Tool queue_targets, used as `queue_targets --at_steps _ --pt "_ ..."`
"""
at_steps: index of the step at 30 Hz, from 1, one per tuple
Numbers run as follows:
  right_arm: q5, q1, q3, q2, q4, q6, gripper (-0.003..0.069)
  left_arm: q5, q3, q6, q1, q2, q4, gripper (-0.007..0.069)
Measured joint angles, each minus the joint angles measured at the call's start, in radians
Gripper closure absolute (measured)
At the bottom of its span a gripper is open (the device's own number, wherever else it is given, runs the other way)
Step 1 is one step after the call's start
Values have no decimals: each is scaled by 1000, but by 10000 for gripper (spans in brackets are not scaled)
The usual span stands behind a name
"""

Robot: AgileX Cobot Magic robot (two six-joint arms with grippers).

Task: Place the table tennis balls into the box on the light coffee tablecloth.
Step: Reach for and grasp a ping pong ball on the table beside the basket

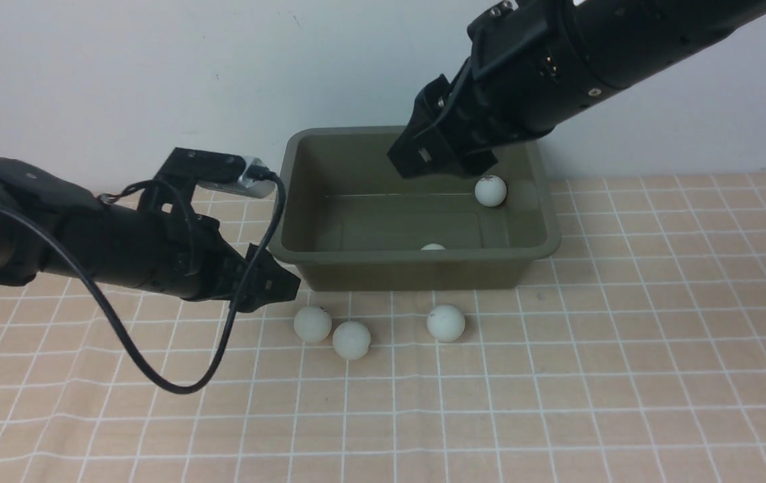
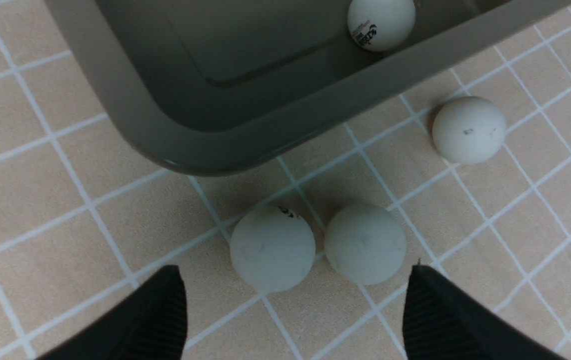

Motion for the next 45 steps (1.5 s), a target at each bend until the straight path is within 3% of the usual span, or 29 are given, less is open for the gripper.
queue_targets --at_steps 8,22,31,37,45 --pt "11 0 0 0 0 2 259 -16 -18 -56 -12 65 96 137" --pt "9 0 0 0 -8 2 259 -155 -20 -17 -120 149 59 137" --pt "9 0 0 0 -10 2 259 -216 -20 -6 -125 195 44 137" --pt "9 0 0 0 -11 2 259 -243 -20 87 -127 207 -56 137" --pt "9 0 0 0 -12 2 259 -242 -20 321 -141 245 -288 146"
